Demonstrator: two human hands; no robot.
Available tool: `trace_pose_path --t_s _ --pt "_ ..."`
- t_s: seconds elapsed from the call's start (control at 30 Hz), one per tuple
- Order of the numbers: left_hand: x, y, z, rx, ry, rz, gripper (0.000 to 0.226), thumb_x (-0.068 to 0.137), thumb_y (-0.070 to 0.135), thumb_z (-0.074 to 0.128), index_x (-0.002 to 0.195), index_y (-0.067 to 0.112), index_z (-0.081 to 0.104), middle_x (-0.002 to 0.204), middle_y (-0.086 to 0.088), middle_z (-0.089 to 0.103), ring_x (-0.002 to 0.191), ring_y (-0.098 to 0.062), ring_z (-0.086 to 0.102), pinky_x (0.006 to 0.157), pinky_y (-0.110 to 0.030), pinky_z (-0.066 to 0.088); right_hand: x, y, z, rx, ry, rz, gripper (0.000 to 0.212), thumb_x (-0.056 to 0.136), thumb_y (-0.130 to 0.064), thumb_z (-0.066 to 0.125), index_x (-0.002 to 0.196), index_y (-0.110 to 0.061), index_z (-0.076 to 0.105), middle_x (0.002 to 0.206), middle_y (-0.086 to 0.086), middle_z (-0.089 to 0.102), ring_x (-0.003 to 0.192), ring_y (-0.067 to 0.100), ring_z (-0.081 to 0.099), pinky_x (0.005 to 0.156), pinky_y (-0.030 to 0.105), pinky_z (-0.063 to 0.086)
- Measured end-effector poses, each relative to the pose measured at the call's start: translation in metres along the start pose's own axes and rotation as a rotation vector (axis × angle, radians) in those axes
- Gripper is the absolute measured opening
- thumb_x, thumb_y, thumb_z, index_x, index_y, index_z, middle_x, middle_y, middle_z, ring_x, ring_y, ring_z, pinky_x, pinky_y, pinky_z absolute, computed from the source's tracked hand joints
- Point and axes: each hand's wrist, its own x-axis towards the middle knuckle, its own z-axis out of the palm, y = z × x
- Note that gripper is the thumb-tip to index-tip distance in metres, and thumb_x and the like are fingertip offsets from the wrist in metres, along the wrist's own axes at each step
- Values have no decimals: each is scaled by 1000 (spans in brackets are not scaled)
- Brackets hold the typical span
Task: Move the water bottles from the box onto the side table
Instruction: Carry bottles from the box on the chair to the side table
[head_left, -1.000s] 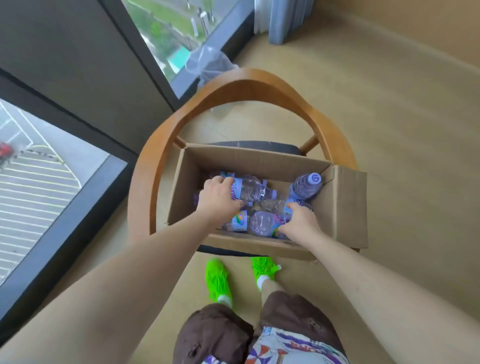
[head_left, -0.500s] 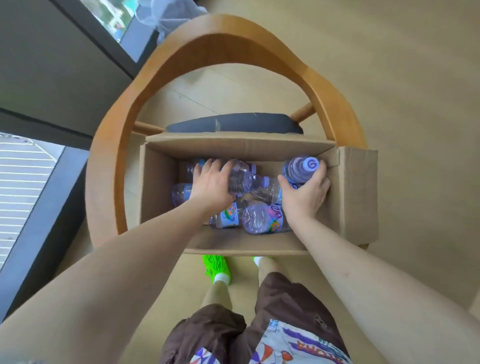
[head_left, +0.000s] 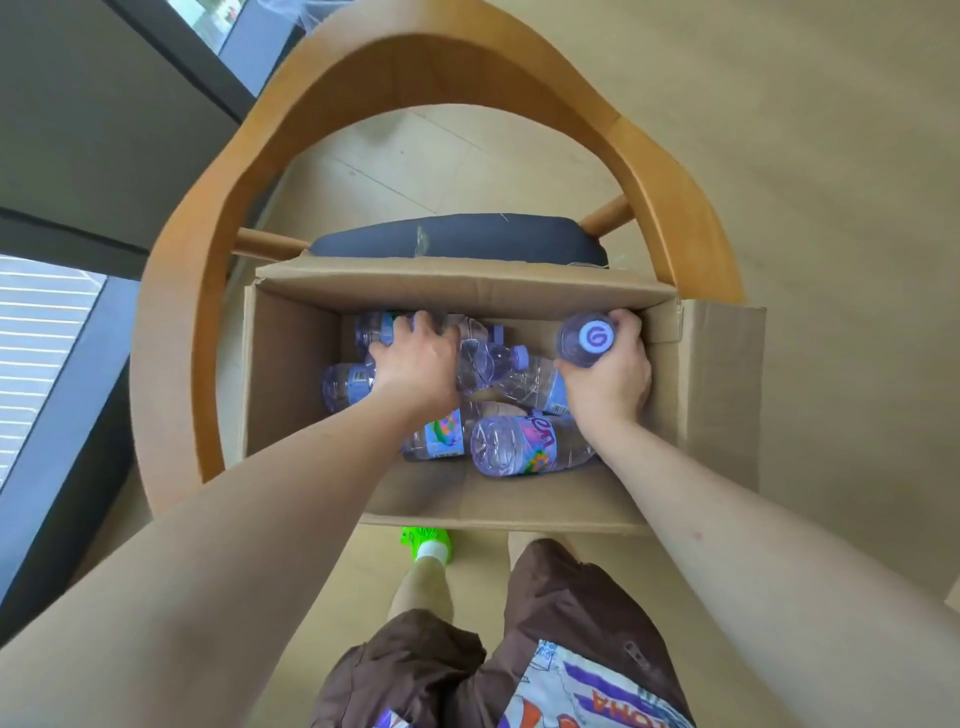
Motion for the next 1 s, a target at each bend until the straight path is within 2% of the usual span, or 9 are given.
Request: trace_pose_path --t_s 0.07,0.13,0.2,0.27,0.4,0.5,0.7,0.9,1.0 --pt "-4 0 -2 -43 -39 -9 72 69 38 81 126 19 41 122 -10 45 117 -37 43 84 -55 44 0 -1 -4 -10 -7 -15 69 62 -18 89 121 -20 53 110 6 69 103 32 60 85 35 45" --pt "-11 -1 -4 -115 -54 -25 64 68 38 81 108 18 36 106 -6 52 107 -36 54 76 -48 42 -2 -2 -8 -25 -30 -40 67 62 -19 88 119 -21 54 106 6 70 101 32 61 85 36 48" --pt "-21 -5 -5 -207 -42 -42 62 66 36 80 97 18 30 90 -2 48 93 -35 59 70 -41 41 -5 -4 -14 -21 -36 -61 66 62 -20 88 119 -20 55 104 8 70 99 33 62 84 39 49" --pt "-32 -9 -6 -311 -24 -51 65 62 36 82 95 17 30 89 -3 47 84 -33 56 67 -37 40 -9 -7 -21 -8 -32 -88 65 62 -20 88 118 -19 55 102 10 69 99 35 62 84 38 48" --pt "-52 -17 -16 -482 8 -108 65 60 36 82 95 16 31 88 -1 49 84 -30 53 67 -36 39 -19 -21 -37 0 -37 -198 65 60 -29 88 117 -24 56 97 7 67 97 31 60 76 30 38" --pt "-70 -22 -32 -546 60 -133 66 57 38 84 94 17 32 85 1 50 84 -29 57 64 -36 40 -36 -46 -49 13 -69 -295 71 57 -38 90 119 -25 58 96 3 69 96 28 60 79 32 42" --pt "-135 -42 -68 -757 257 -150 78 53 43 84 113 24 37 97 0 59 89 -24 59 69 -37 49 -88 -101 -78 81 -132 -498 62 56 -39 89 111 -29 62 93 -4 73 92 26 65 78 34 45" --pt "-244 -77 -88 -943 546 -229 71 53 43 87 107 28 45 89 12 60 83 -9 62 58 -26 48 -165 -144 -122 165 -246 -636 61 55 -39 91 106 -30 60 94 -6 70 90 21 64 82 36 49" --pt "-301 -89 -93 -1053 663 -292 70 51 44 89 104 28 46 91 9 61 82 -10 62 69 -32 55 -211 -159 -144 276 -320 -682 62 54 -34 92 106 -27 58 100 3 65 93 23 62 86 41 50"
